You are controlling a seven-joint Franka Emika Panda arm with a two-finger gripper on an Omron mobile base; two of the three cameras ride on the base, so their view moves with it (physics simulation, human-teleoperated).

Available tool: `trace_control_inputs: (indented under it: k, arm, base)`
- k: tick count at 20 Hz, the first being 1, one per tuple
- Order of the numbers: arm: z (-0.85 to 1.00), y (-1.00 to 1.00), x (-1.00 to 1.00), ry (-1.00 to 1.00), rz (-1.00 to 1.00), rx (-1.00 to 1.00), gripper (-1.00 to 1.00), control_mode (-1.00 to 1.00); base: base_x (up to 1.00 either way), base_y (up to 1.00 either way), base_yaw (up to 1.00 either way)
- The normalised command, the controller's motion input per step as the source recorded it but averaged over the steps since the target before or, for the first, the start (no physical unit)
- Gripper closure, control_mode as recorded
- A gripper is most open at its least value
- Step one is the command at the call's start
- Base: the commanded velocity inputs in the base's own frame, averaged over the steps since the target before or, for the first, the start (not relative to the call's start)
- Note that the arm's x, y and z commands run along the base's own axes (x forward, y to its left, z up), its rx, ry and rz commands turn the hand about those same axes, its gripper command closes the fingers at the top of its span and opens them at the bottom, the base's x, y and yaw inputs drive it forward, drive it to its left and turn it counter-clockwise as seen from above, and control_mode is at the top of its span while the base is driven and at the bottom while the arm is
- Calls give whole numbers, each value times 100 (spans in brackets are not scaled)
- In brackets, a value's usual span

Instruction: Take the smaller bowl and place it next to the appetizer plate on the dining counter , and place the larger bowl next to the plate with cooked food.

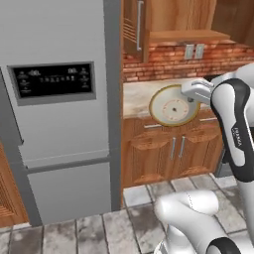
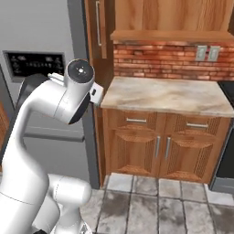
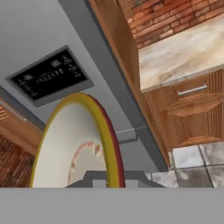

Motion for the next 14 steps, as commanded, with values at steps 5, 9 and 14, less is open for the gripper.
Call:
trace_control_inputs:
  k: [5,9,14]
  arm:
    - [0,0,0,0,0,0,100,100]
    - [0,0,0,0,0,0,100,100]
    - [0,0,0,0,0,0,100,100]
  base:
    - [5,100,0]
    - [-5,100,0]
    - [-25,97,0]
